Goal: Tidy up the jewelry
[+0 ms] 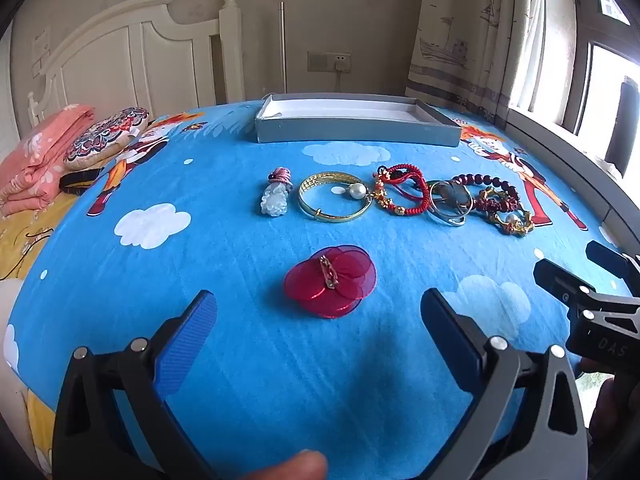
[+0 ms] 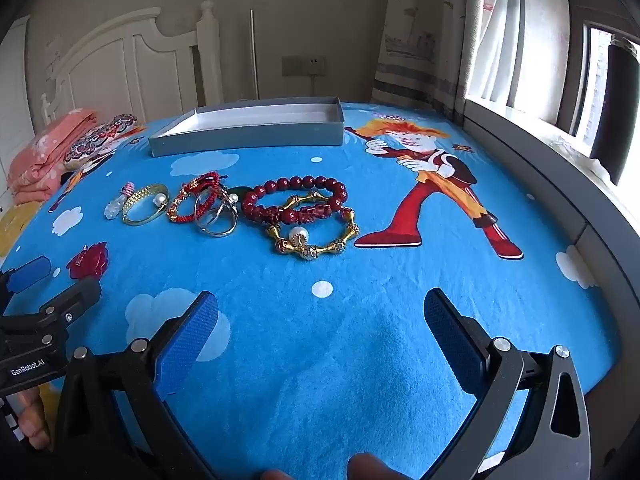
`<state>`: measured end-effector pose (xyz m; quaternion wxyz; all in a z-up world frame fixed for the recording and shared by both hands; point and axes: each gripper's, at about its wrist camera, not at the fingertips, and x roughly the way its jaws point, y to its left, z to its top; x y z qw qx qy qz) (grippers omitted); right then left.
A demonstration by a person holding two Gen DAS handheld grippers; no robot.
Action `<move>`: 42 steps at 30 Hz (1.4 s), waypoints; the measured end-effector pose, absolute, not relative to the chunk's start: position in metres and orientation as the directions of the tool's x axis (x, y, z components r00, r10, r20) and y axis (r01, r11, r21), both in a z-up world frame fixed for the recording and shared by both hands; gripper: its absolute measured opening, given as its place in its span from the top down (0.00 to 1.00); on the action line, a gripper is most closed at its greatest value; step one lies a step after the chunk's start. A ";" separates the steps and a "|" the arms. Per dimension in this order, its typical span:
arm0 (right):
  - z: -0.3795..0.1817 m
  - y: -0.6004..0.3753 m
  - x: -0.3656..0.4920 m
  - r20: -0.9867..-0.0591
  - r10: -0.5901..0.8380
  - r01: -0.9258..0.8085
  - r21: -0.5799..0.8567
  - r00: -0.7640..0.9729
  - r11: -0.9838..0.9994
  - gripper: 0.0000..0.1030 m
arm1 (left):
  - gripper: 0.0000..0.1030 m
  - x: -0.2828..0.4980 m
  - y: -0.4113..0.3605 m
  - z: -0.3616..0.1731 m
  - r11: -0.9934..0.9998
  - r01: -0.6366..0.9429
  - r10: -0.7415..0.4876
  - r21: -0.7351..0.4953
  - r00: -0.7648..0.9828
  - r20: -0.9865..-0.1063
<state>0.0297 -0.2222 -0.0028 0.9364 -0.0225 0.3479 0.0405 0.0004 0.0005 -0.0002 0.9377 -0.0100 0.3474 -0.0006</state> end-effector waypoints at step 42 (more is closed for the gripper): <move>-0.003 -0.222 0.030 -0.654 0.060 -0.091 -0.014 0.754 0.996 0.06 | 0.04 0.000 0.000 0.000 1.000 -0.004 0.002 -0.003 0.763 -0.647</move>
